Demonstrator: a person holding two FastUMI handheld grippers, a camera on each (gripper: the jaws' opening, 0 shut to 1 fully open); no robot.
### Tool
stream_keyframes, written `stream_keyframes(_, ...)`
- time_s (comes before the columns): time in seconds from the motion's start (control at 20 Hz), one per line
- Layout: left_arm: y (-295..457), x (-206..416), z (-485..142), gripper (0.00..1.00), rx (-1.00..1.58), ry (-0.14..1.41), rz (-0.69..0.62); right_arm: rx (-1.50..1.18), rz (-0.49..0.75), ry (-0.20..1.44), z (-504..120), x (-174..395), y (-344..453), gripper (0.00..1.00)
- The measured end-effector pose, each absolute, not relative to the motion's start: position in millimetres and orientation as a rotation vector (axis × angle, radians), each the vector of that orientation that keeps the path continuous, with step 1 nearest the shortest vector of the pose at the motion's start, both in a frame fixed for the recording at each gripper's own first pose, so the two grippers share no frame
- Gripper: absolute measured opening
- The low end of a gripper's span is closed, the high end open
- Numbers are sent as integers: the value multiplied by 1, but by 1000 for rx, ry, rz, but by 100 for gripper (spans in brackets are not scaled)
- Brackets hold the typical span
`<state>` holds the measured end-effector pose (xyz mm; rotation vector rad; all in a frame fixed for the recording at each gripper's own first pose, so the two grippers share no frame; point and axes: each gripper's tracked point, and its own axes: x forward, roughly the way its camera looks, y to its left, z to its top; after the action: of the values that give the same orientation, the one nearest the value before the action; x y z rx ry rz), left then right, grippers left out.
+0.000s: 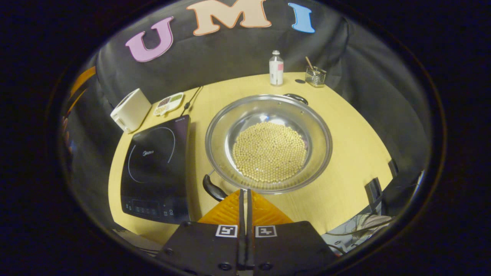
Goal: First push the handle of the pot to place it horizontally, then grasp the pot with both hands and set it on the induction cooktop.
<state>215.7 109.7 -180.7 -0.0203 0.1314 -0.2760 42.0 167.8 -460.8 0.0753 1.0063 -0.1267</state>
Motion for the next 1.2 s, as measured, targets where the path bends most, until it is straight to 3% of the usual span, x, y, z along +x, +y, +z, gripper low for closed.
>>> stream_keyframes(0.3,128,215,-196,93,-26,163,-250,-44,-113,1106,-493,30,174,3)
stream_keyframes(1.2,142,213,-196,92,-23,169,-214,-35,-75,1108,-510,75,214,0)
